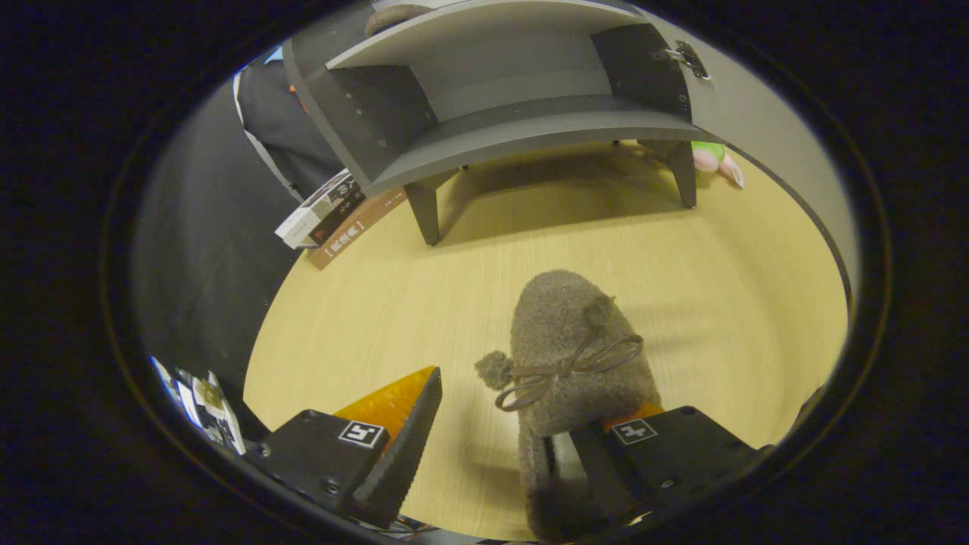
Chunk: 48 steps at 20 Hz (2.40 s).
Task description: Open the shoe cabinet door, grab the shoes and put them into the shoe cabinet, then close the shoe cabinet door.
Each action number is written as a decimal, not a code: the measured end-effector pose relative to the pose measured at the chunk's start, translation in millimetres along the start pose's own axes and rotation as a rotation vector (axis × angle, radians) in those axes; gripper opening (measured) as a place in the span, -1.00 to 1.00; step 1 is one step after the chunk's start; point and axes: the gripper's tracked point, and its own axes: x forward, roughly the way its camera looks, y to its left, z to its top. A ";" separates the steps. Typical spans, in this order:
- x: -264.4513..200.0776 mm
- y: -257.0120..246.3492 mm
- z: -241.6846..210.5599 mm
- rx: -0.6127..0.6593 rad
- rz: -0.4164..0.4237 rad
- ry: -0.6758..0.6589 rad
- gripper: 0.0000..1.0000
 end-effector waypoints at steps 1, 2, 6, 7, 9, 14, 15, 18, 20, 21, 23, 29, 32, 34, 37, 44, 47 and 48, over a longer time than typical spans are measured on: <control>1.5 -4.5 -1.0 0.000 -0.012 0.006 0.51; 3.9 -6.5 -1.7 -0.002 -0.013 0.018 0.31; 1.2 -15.5 -1.0 -0.006 -0.032 0.028 -0.47; 0.0 -16.2 0.5 -0.017 -0.037 0.027 -0.62; -7.2 -10.3 5.7 -0.035 -0.016 0.018 -0.83; -44.1 5.4 33.1 -0.074 0.022 -0.050 -0.87; -52.8 9.5 39.1 -0.079 0.029 -0.067 -0.87; -86.6 18.4 63.6 -0.119 0.032 -0.134 -0.87; -110.9 25.3 88.6 -0.142 0.020 -0.195 -0.87; -122.7 29.2 100.9 -0.147 0.015 -0.225 -0.87; -147.7 38.6 125.2 -0.154 0.016 -0.279 -0.87; -203.8 61.6 215.7 -0.217 -0.017 -0.477 -0.87; -218.0 69.3 263.0 -0.212 -0.034 -0.538 -0.87; -224.5 71.3 295.1 -0.212 -0.048 -0.573 -0.87; -225.6 75.5 346.6 -0.227 -0.075 -0.629 -0.87; -202.6 81.4 449.9 -0.231 -0.124 -0.695 -0.87; -172.6 78.8 475.8 -0.248 -0.149 -0.676 -0.87; -160.8 76.3 481.9 -0.255 -0.160 -0.657 -0.87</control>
